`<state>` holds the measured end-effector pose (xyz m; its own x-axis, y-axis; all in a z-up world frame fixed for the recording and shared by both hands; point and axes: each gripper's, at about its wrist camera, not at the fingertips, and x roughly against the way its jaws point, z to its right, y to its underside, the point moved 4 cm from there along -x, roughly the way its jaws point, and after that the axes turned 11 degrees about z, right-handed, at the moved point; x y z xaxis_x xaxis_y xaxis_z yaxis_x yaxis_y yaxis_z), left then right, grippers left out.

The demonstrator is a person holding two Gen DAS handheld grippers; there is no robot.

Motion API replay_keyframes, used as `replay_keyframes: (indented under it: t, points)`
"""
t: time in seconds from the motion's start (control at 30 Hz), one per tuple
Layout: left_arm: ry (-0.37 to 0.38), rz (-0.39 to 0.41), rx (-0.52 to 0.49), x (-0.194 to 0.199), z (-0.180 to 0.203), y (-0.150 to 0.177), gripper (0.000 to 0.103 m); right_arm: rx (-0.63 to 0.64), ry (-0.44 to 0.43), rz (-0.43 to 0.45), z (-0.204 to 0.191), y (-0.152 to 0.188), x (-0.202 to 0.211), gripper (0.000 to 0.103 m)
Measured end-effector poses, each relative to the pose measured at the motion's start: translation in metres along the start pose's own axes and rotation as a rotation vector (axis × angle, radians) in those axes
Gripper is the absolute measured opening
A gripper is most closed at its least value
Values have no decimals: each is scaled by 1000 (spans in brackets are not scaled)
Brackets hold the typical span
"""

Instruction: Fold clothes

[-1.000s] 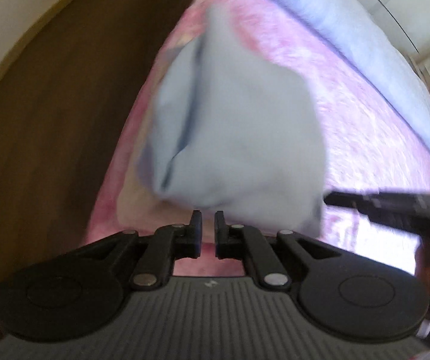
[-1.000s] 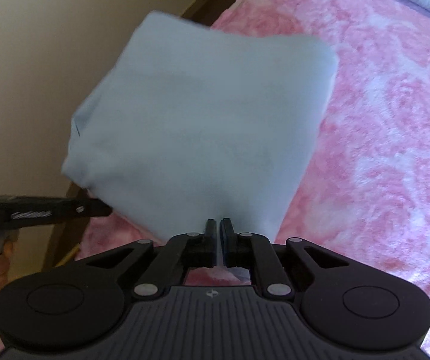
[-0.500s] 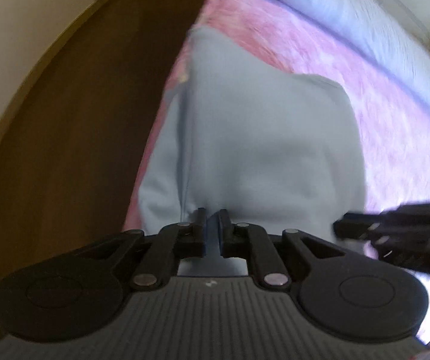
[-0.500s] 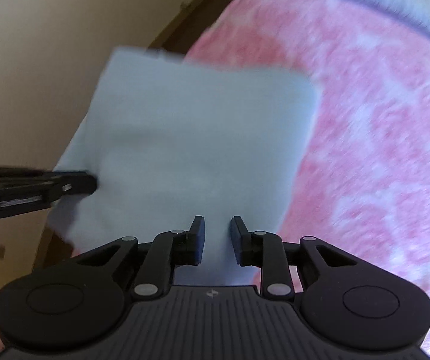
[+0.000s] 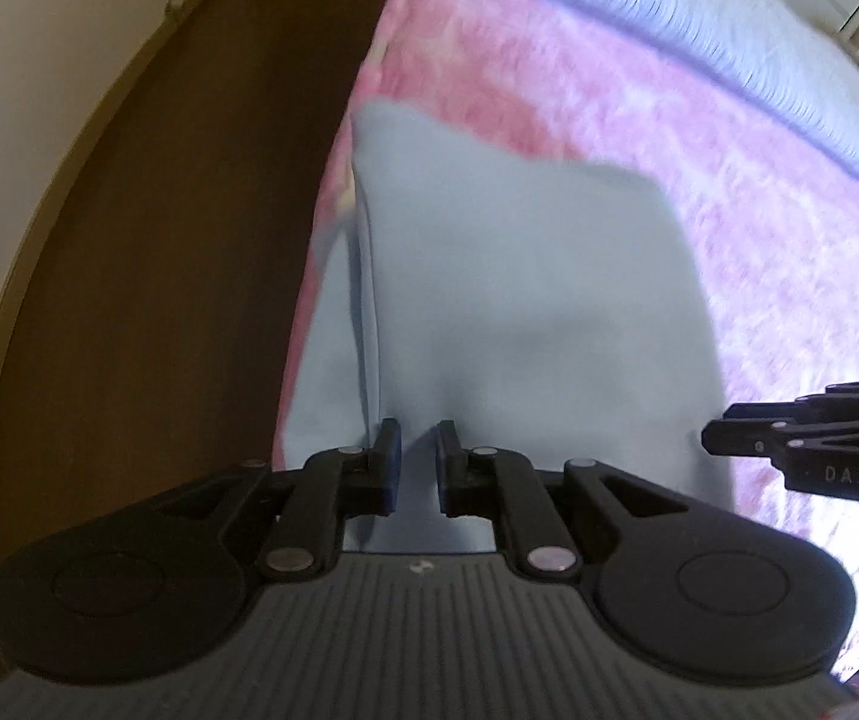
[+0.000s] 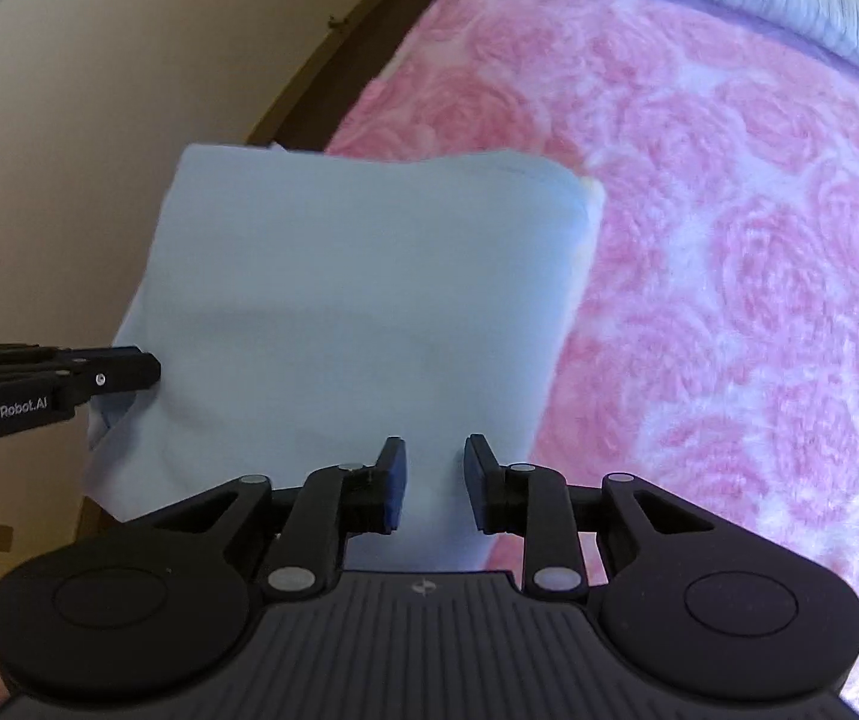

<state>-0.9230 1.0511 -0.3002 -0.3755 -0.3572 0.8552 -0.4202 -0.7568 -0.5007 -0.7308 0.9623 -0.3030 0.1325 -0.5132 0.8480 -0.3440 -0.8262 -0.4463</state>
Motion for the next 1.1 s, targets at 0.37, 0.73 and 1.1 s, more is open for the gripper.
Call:
replay_keyframes:
  t: [0.37, 0.73, 1.1]
  points:
    - [-89, -39, 27, 31, 27, -6, 39, 62, 23, -9, -14, -4, 25, 72]
    - [-244, 54, 43, 115, 80, -10, 68, 108, 16, 3, -12, 2, 94, 88]
    - [-425, 214, 192, 202, 186, 36, 77, 273, -87, 88, 24, 26, 183, 88]
